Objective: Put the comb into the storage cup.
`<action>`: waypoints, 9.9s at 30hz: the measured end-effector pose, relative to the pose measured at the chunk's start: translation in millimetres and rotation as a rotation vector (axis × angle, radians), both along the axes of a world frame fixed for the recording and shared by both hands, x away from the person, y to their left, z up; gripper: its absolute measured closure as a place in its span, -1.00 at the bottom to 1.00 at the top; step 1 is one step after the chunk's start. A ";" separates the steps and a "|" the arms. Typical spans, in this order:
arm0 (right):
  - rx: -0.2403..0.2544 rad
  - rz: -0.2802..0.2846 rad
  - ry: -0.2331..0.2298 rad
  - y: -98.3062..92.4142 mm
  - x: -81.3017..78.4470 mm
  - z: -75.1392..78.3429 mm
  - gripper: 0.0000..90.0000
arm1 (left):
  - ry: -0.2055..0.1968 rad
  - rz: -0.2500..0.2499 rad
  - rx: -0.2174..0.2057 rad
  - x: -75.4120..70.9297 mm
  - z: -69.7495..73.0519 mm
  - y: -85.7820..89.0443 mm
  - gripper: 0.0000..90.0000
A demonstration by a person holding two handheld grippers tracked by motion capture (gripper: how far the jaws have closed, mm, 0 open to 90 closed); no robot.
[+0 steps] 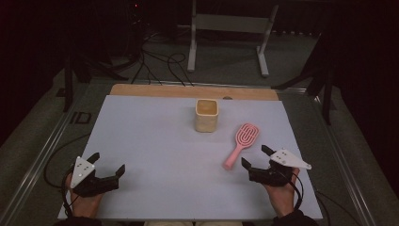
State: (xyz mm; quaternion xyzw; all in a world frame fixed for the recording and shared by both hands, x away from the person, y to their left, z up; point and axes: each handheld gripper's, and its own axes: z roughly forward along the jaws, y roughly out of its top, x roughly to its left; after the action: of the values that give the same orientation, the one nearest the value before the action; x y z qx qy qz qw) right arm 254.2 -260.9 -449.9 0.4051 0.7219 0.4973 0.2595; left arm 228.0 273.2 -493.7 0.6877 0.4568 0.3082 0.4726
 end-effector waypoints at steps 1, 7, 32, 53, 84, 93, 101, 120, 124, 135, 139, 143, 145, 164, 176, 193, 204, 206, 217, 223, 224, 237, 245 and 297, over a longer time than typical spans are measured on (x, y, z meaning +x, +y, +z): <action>0.000 0.003 0.001 1.6 2.2 1.1 -0.77 | 0.001 0.001 0.000 0.0 0.0 0.1 -1.00; -0.013 0.021 0.005 11.3 15.6 8.1 -0.77 | 0.002 0.002 0.003 0.2 -0.1 -0.1 -1.00; -0.036 0.063 0.067 42.8 61.1 18.4 -0.72 | 0.005 0.005 0.001 0.7 -0.6 -0.2 -1.00; -0.101 0.086 0.212 59.8 88.1 -10.6 0.15 | 0.007 -0.001 0.007 1.0 -0.6 -0.6 -1.00; -0.352 0.145 0.408 55.8 77.2 -44.9 1.00 | 0.009 -0.003 0.008 1.3 -0.7 -0.9 -0.99; -0.331 0.108 0.437 31.9 73.0 -50.3 1.00 | 0.014 -0.005 0.014 1.8 -1.2 -2.2 -0.99; -0.319 0.090 0.430 23.3 72.1 -48.4 1.00 | 0.014 -0.005 0.013 1.9 -1.3 -2.4 -0.99; -0.136 0.051 0.148 3.8 42.0 -9.8 0.23 | 0.009 0.006 0.004 1.2 -0.5 0.4 -0.99; -0.100 0.027 0.079 -4.7 28.0 -6.2 0.03 | 0.006 0.007 0.002 0.7 0.2 0.2 -0.99; 0.030 -0.014 -0.020 -28.2 -6.1 -15.4 -0.21 | 0.000 0.002 0.001 0.7 0.7 -0.5 -0.99; 0.068 -0.026 -0.038 -34.1 -13.3 -19.2 -0.29 | -0.003 -0.004 0.001 0.3 1.5 -0.5 -0.99; 0.074 -0.039 -0.038 -38.2 -15.7 -24.2 -0.33 | -0.009 -0.008 -0.004 0.6 2.0 -0.5 -0.99; 0.075 -0.049 -0.044 -39.8 -16.0 -25.8 -0.44 | -0.009 -0.009 -0.001 1.2 1.8 -0.7 -0.99; 0.060 -0.096 -0.007 -40.0 -12.3 -30.8 -0.77 | -0.001 -0.019 0.010 3.2 -0.4 -4.2 -0.99; 0.062 -0.071 0.049 -36.7 -8.1 -33.6 -0.79 | 0.003 -0.017 0.016 3.7 -1.2 -5.2 -0.99; 0.033 -0.042 0.123 -27.3 1.7 -13.3 -0.80 | 0.009 0.000 0.008 2.7 -2.7 -3.8 -0.99; -0.023 -0.051 0.156 -17.1 18.1 2.8 -0.80 | 0.010 -0.001 0.010 2.7 -2.9 -4.1 -0.99; -0.031 -0.050 0.160 -15.8 20.1 4.2 -0.80 | 0.010 -0.001 0.010 2.7 -2.9 -4.1 -0.99; -0.103 -0.059 0.210 -3.9 40.2 12.9 -0.80 | 0.009 0.000 0.006 2.6 -2.8 -4.3 -0.99; -0.125 -0.064 0.239 -0.2 48.5 15.5 -0.80 | 0.010 -0.002 0.009 2.7 -2.9 -4.3 -0.99; -0.125 -0.064 0.239 -0.2 48.5 15.5 -0.80 | 0.010 -0.002 0.009 2.7 -2.9 -4.3 -0.99; -0.168 -0.067 0.282 8.1 62.7 18.5 -0.80 | 0.011 -0.003 0.011 2.8 -3.0 -4.4 -0.99; -0.199 -0.064 0.313 12.8 71.0 16.7 -0.80 | 0.012 -0.003 0.010 2.9 -3.1 -4.4 -0.99; -0.321 -0.084 0.542 26.7 116.0 -24.3 -0.79 | 0.016 -0.002 0.012 3.4 -3.3 -4.7 -0.99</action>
State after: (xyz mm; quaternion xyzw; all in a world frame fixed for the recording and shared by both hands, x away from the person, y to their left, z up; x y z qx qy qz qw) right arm 370.2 -234.2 -474.2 0.5064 0.8166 0.2399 0.1384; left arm 231.4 268.5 -497.0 0.6934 0.4579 0.3051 0.4652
